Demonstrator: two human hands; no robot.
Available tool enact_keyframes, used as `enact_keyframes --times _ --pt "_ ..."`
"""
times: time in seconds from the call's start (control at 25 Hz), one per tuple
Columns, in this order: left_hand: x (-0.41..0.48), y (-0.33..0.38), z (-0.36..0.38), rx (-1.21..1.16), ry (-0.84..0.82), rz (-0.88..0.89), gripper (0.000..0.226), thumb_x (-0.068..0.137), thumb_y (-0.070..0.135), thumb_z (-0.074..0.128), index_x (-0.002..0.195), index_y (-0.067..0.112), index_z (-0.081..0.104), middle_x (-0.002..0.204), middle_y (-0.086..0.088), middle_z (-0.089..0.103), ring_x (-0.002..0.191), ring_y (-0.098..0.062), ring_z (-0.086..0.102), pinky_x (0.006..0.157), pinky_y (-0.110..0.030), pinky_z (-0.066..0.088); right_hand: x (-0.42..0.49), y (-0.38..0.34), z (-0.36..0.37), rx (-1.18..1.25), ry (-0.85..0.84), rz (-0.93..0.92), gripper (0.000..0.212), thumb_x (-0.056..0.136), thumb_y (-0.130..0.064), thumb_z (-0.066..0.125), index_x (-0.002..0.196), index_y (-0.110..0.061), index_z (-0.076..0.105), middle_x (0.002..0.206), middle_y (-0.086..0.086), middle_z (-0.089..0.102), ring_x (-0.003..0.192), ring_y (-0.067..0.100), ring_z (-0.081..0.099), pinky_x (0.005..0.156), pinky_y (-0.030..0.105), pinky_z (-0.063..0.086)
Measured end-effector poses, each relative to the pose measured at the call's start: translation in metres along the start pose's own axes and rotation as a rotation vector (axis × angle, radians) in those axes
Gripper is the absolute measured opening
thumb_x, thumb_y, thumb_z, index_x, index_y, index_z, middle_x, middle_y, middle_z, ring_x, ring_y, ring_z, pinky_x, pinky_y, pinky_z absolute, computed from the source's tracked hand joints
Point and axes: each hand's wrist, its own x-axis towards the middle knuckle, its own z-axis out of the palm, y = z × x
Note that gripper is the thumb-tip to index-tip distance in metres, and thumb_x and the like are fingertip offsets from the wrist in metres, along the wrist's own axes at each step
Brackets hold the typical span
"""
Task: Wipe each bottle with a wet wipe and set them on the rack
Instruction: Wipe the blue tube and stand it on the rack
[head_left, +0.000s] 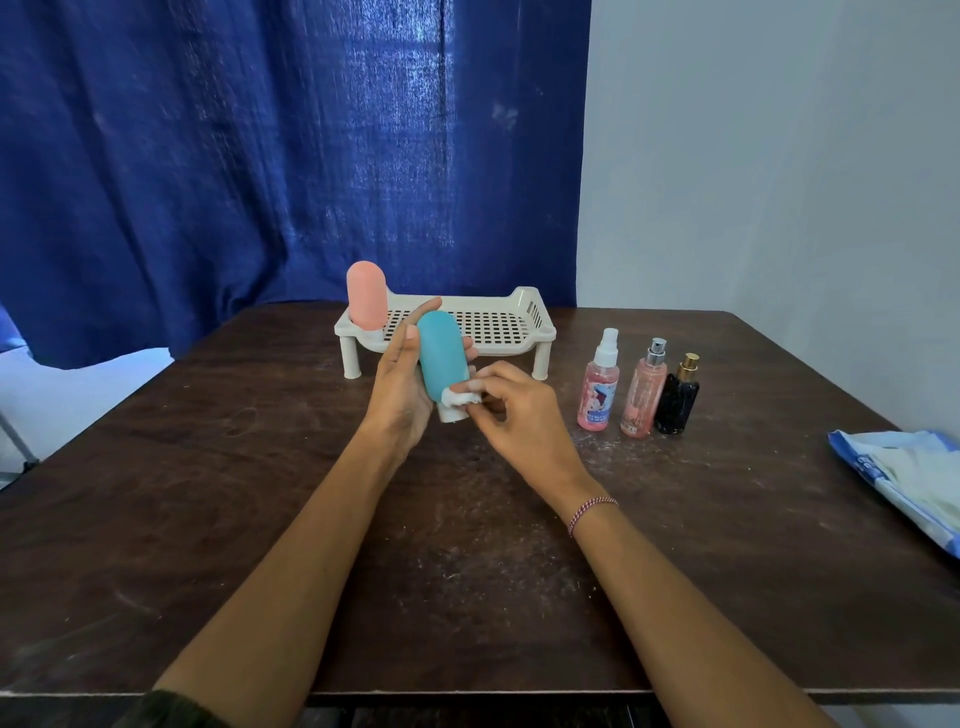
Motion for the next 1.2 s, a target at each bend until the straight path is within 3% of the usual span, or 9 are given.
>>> enact_keyframes --times 0.2,0.4,0.56,0.72,0.88,1.04,1.2 --pt "0.001 -0.001 0.000 0.003 0.011 -0.019 0.033 0.103 0.032 0.029 0.121 0.021 0.054 0.120 -0.014 0.057 0.093 -0.027 0.067 0.077 -0.038 0.058 0.001 0.007 -0.004 0.013 0.053 0.081 0.025 0.079 -0.004 0.069 0.104 -0.007 0.069 0.100 0.004 0.066 0.089 0.003 0.058 0.083 0.007 0.047" --pt "0.000 -0.002 0.002 0.040 0.002 -0.078 0.032 0.103 0.032 0.030 0.119 0.022 0.056 0.115 -0.011 0.064 0.095 -0.025 0.068 0.076 -0.038 0.058 0.001 0.010 -0.006 -0.002 0.090 0.131 0.027 0.079 -0.006 0.070 0.105 -0.008 0.068 0.109 0.005 0.065 0.099 0.003 0.055 0.086 0.010 0.046" --pt "-0.001 -0.005 0.002 0.091 -0.002 -0.122 0.032 0.102 0.029 0.031 0.119 0.022 0.057 0.128 -0.006 0.060 0.113 -0.022 0.060 0.090 -0.038 0.054 0.000 0.011 -0.009 0.047 0.156 0.148 0.030 0.080 -0.004 0.068 0.109 -0.012 0.067 0.115 0.003 0.064 0.109 0.002 0.051 0.091 0.018 0.047" --pt "-0.001 -0.005 0.003 0.105 0.010 -0.125 0.032 0.102 0.030 0.031 0.119 0.022 0.057 0.128 -0.007 0.060 0.112 -0.022 0.061 0.088 -0.038 0.054 0.001 0.010 -0.008 0.042 0.189 0.148 0.027 0.080 -0.005 0.069 0.106 -0.012 0.069 0.109 0.002 0.066 0.102 0.000 0.052 0.088 0.020 0.050" --pt "0.001 -0.007 0.003 0.055 0.104 -0.115 0.031 0.103 0.031 0.031 0.115 0.020 0.058 0.117 -0.007 0.065 0.095 -0.020 0.068 0.073 -0.034 0.058 0.001 0.007 -0.004 0.082 0.135 0.129 0.026 0.080 -0.004 0.069 0.105 -0.010 0.069 0.109 0.004 0.066 0.103 0.004 0.055 0.087 0.022 0.052" --pt "0.003 -0.004 0.002 -0.008 0.160 -0.111 0.033 0.103 0.036 0.027 0.112 0.024 0.056 0.097 -0.009 0.073 0.083 -0.022 0.071 0.066 -0.037 0.060 0.000 0.006 -0.001 0.062 0.059 0.112 0.026 0.079 -0.005 0.070 0.105 -0.007 0.069 0.105 0.004 0.065 0.096 0.003 0.056 0.084 0.013 0.050" --pt "0.004 -0.001 -0.002 -0.101 0.203 -0.114 0.031 0.103 0.037 0.027 0.109 0.028 0.056 0.113 -0.006 0.064 0.089 -0.023 0.071 0.073 -0.044 0.059 0.000 0.008 0.000 0.079 -0.046 0.132 0.026 0.079 -0.004 0.070 0.104 -0.010 0.070 0.102 0.000 0.065 0.092 0.000 0.056 0.083 0.010 0.048"
